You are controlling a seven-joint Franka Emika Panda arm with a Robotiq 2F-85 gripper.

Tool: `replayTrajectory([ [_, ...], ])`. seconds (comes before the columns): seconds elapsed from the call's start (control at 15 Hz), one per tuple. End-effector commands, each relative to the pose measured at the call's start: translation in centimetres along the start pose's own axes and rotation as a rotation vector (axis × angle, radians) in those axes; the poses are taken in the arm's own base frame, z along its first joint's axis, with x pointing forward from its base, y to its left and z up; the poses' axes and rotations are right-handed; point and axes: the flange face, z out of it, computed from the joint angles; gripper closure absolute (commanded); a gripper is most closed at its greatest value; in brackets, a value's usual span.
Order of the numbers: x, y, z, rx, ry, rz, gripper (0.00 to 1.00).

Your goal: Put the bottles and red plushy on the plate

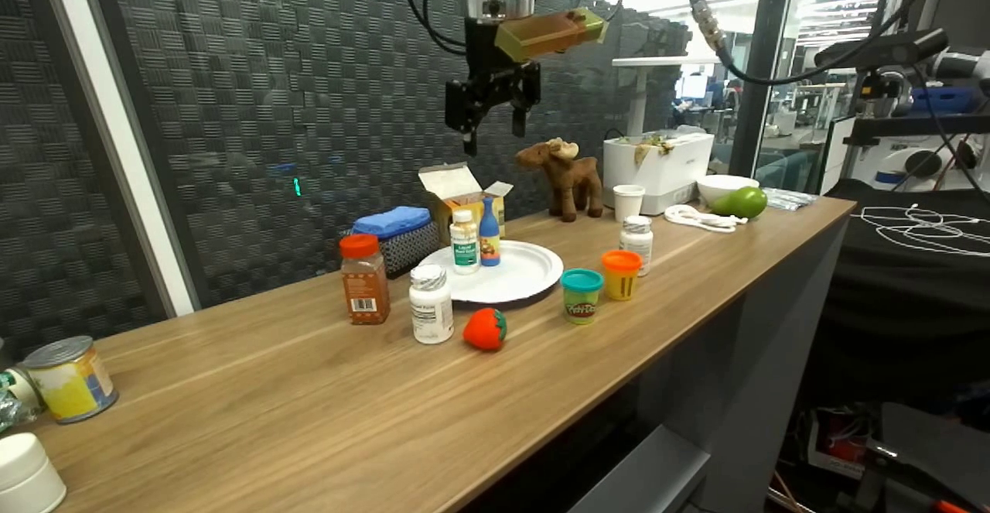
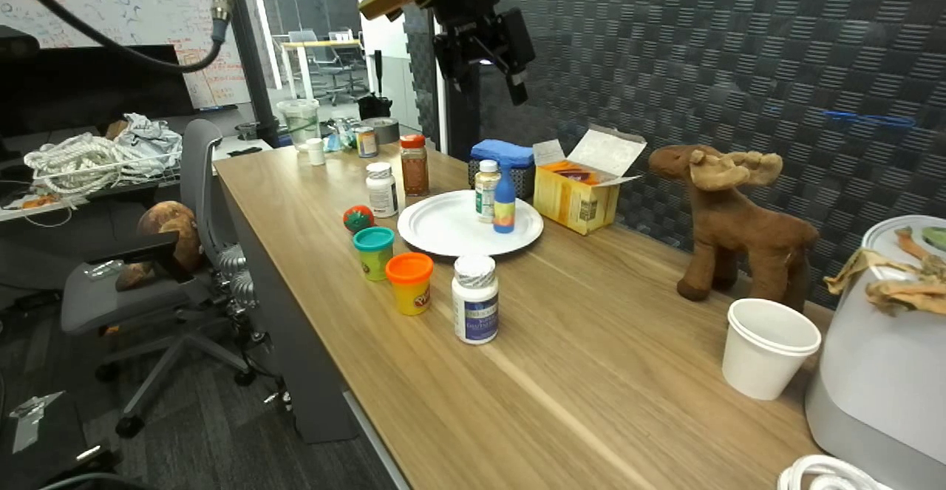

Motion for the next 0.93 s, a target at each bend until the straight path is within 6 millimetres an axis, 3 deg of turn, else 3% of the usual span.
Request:
replayTrajectory([
  [0.0,-6.0,0.1,-2.0,-0.022,-0.009,0.121,0.0],
  [0.2,-10.2,0.9,-1.3,-0.001,-0.042,0.22,0.0],
  [0.4,-13.3,3.3,-0.3,-0.013,-0.044,0.351,0.0],
  [0.6,-15.1,6.5,1.0,-0.001,-0.08,0.427,0.0],
  [0.87,-16.1,10.8,2.9,0.042,-0.114,0.447,0.0],
])
